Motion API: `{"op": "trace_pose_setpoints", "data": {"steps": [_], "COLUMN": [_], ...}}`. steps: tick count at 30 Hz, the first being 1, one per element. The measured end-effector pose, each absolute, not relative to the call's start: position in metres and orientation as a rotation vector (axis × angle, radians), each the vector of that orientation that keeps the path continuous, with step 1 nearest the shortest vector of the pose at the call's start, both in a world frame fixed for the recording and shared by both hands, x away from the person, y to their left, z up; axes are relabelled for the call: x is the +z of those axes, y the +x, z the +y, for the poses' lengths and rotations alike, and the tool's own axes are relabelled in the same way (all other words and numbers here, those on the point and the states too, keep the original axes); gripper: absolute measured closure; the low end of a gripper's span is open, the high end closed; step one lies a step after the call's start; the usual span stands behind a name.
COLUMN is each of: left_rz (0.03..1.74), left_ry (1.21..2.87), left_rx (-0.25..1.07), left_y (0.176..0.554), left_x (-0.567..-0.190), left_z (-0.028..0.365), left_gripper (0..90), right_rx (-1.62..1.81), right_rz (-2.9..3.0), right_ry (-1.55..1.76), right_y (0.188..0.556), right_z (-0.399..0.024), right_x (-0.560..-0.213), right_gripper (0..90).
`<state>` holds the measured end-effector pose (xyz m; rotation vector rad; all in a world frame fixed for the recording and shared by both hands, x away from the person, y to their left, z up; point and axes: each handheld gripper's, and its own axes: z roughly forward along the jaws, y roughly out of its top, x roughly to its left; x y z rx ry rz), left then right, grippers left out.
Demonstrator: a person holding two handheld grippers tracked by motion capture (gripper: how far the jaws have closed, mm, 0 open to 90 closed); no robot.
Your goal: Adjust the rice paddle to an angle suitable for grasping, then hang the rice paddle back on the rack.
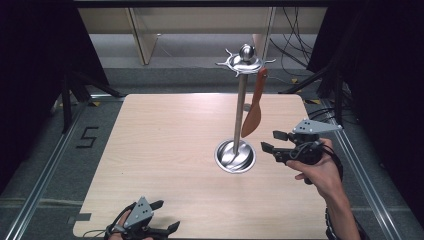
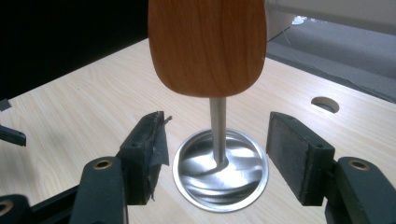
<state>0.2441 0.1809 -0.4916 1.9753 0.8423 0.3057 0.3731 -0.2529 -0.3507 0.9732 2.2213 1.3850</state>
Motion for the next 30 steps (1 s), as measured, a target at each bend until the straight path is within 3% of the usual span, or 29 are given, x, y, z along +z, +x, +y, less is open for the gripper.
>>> {"op": "trace_pose_setpoints", "data": {"steps": [30], "left_rz": [0.868], "left_ry": [1.949], "left_rx": [0.299], "left_y": [0.241], "left_x": [-0.491], "left_z": [0.179], "left_gripper": [14.8], "right_rx": [1.278], "right_rz": [2.343], "right_ry": [1.057], "right_y": [0.362], "right_z": [-0.253], "right_x": [-0.396], "right_gripper": [36.3]}}
